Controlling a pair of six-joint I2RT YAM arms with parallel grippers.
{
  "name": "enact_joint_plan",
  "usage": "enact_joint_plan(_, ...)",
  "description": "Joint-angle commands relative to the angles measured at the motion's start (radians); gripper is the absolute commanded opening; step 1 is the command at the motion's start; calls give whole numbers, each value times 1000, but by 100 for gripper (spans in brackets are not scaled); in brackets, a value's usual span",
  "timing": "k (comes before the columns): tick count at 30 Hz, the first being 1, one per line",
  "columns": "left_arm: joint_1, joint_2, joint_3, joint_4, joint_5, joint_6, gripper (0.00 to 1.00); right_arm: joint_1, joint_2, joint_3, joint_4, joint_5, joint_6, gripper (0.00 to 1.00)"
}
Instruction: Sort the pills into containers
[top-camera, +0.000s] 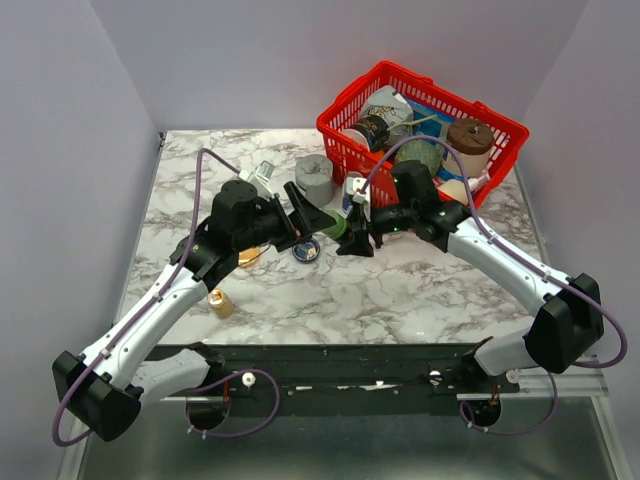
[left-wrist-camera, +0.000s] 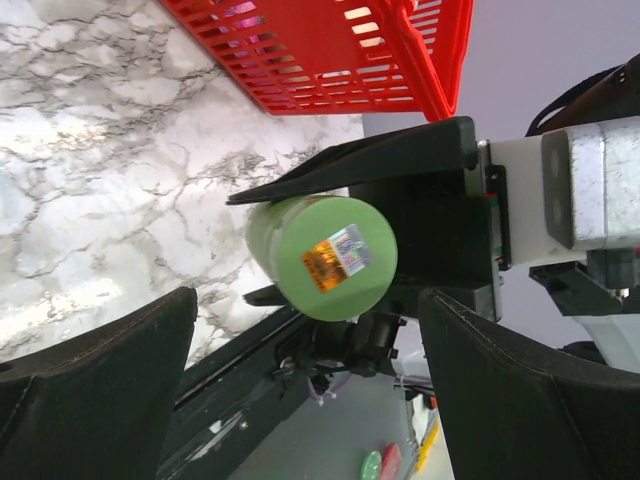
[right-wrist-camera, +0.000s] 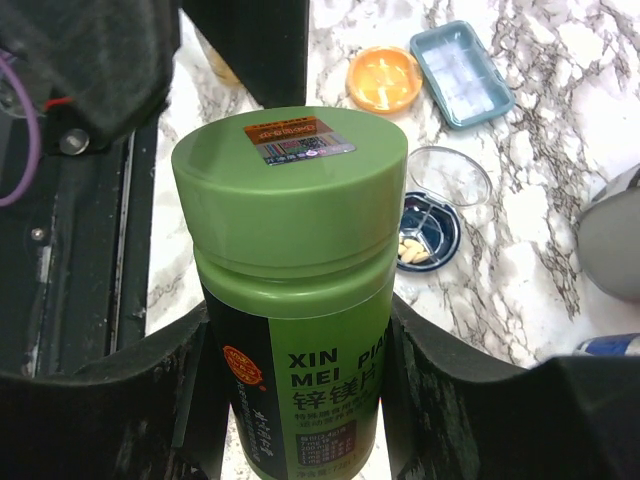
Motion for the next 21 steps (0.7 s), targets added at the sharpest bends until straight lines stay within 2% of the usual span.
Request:
enact_joint_plan(1, -56, 48, 74, -18, -94, -53, 97, 5, -13, -6, 26, 46, -32, 17)
enact_joint_plan(6, -87, 111, 160, -135, -192, -24, 93, 8, -13, -6, 25, 55, -34, 17)
enact_joint_plan(10, -105, 147, 211, -200, -243, 10, 81, 8, -8, -4, 22, 56, -34, 17)
enact_joint_plan(11, -108, 159, 219, -211, -248, 18, 80, 8, -8, -3, 22, 56, -35, 17)
enact_joint_plan(12, -113, 165, 231, -220, -252, 24, 76, 8, -7, -1, 20, 56, -35, 17)
enact_joint_plan(13, -116, 170, 236, -228, -254, 35, 68, 8, -5, -3, 19, 56, -34, 17)
enact_joint_plan(15, -121, 184, 243, -235, -252, 44, 59, 9, -4, -1, 19, 53, -34, 17)
enact_joint_plan(21, -130, 205, 248, -225, -196, 88, 55, 8, 2, 3, 17, 37, -26, 17)
